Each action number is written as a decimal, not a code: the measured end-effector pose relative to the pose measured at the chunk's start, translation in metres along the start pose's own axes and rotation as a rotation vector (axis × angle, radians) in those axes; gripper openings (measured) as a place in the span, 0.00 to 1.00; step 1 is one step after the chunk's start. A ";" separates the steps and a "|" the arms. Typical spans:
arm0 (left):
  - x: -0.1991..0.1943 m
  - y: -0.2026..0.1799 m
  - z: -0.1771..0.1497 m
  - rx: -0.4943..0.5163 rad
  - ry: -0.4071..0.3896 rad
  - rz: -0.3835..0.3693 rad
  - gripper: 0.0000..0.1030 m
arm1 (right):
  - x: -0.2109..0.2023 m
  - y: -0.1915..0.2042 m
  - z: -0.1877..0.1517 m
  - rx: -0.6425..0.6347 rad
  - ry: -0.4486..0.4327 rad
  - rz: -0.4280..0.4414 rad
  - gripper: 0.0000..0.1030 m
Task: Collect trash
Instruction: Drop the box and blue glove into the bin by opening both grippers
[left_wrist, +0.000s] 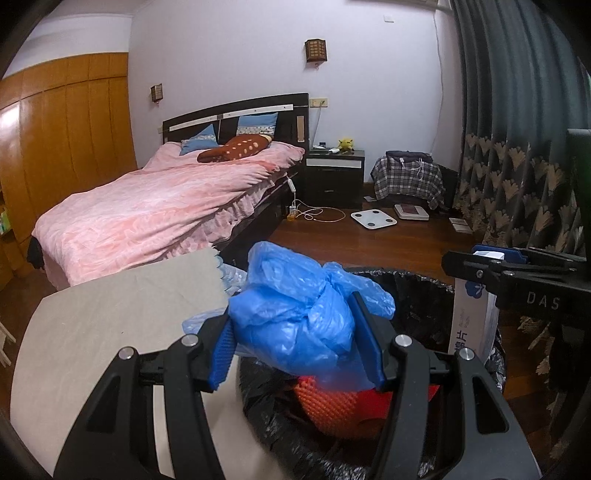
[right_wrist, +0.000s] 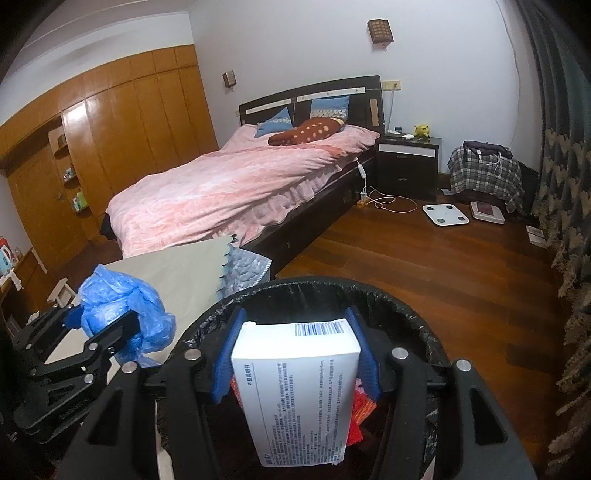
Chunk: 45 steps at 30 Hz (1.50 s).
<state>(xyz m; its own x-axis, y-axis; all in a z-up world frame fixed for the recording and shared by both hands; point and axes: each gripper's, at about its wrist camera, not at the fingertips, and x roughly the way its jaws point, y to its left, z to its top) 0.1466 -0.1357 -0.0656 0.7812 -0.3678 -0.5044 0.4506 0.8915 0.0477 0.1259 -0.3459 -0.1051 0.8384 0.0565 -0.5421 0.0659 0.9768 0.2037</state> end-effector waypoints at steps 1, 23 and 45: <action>0.002 -0.001 0.001 0.001 0.000 -0.001 0.54 | 0.001 -0.001 0.000 0.000 0.000 -0.001 0.53; 0.046 -0.012 -0.002 0.020 0.049 -0.068 0.77 | 0.018 -0.026 0.004 0.031 0.012 -0.051 0.68; -0.024 0.042 -0.004 -0.055 0.036 0.076 0.92 | -0.029 0.009 -0.004 0.004 0.003 -0.033 0.94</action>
<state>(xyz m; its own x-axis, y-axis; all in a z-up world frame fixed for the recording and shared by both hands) 0.1446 -0.0882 -0.0551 0.7959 -0.2897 -0.5317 0.3653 0.9300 0.0401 0.1002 -0.3374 -0.0912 0.8342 0.0248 -0.5509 0.0956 0.9774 0.1888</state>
